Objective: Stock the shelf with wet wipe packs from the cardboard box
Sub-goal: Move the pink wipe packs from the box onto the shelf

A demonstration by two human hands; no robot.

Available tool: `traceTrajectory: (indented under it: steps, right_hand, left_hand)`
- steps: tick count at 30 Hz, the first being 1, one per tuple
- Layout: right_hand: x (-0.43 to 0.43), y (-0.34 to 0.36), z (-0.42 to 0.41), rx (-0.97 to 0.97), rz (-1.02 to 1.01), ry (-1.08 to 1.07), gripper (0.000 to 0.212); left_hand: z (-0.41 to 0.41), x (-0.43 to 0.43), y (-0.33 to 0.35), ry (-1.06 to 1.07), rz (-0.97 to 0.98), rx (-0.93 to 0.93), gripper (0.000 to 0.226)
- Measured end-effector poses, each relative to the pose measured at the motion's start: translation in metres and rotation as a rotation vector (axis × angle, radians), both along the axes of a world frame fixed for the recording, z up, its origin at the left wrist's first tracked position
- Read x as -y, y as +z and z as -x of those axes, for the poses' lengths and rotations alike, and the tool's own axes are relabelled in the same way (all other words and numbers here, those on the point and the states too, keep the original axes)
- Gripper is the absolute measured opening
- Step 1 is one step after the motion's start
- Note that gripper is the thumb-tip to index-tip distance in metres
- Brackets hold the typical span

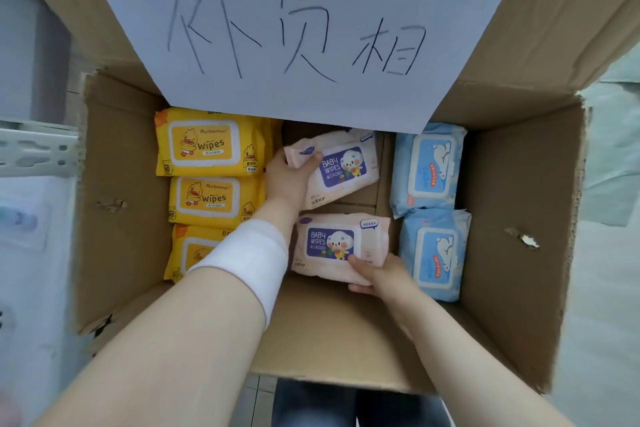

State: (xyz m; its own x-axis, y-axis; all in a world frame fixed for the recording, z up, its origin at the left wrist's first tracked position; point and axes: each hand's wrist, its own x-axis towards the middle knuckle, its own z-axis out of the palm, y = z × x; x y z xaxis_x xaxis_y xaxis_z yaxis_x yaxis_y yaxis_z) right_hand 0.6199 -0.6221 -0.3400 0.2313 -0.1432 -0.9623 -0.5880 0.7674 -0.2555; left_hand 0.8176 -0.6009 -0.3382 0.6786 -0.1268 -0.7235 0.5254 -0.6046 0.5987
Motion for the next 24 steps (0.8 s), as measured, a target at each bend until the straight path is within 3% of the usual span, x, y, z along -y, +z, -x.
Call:
traceTrajectory:
  steps: [4, 9, 12, 14, 22, 24]
  right_hand:
    - [0.021, 0.052, 0.017, -0.060, 0.044, -0.019, 0.030]
    - [0.041, 0.146, 0.045, 0.016, 0.141, 0.011, 0.024]
    - [0.043, 0.208, 0.050, 0.108, 0.163, 0.106, 0.041]
    - [0.038, 0.246, 0.047, 0.181, 0.194, 0.180, 0.048]
    - [-0.024, 0.399, 0.009, 0.599, 0.240, 0.510, 0.039]
    - [-0.051, 0.437, -0.007, 0.700, 0.239, 0.574, 0.034]
  left_hand:
    - [0.004, -0.021, 0.057, -0.035, -0.107, 0.083, 0.021]
    - [0.018, -0.077, 0.167, 0.183, -0.104, 0.027, 0.031]
    - [0.032, -0.124, 0.244, 0.287, 0.010, 0.072, 0.033]
    - [0.042, -0.158, 0.297, 0.349, 0.056, 0.144, 0.037]
    - [0.096, -0.299, 0.498, 0.484, 0.288, 0.596, 0.002]
    - [0.108, -0.337, 0.543, 0.545, 0.335, 0.696, 0.009]
